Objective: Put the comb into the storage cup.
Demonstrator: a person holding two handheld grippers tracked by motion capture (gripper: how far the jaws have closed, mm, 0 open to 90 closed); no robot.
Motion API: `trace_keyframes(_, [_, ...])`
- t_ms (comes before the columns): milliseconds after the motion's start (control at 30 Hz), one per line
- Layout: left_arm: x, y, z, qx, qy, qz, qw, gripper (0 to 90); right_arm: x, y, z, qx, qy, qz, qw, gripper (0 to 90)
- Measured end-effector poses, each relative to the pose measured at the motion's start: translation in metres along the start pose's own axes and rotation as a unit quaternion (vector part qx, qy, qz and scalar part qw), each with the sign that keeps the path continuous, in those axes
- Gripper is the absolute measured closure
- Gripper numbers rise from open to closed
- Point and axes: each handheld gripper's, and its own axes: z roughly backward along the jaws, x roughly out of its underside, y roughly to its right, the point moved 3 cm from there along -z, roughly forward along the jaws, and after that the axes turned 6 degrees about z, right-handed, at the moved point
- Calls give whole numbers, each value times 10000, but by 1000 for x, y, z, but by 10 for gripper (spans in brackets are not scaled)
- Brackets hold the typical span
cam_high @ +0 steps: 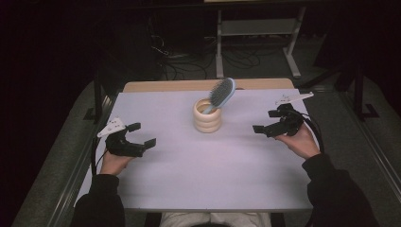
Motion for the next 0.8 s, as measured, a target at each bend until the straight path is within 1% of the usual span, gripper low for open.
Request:
trace_keyframes(67, [0, 0, 0, -2, 4, 7, 10000, 0, 4, -2, 0, 5, -13, 9, 10000, 0])
trace_keyframes(200, [0, 0, 0, -9, 1, 31, 10000, 0, 9, -5, 1, 70, -67, 113, 9999, 0])
trace_keyframes(533, [1, 0, 0, -16, -29, 30, 10000, 0, 23, -8, 4, 95, -96, 148, 9998, 0])
trace_keyframes(800, [2, -1, -1, -36, -52, 29, 10000, 0, 38, -10, 7, 101, -167, 191, 9996, 0])
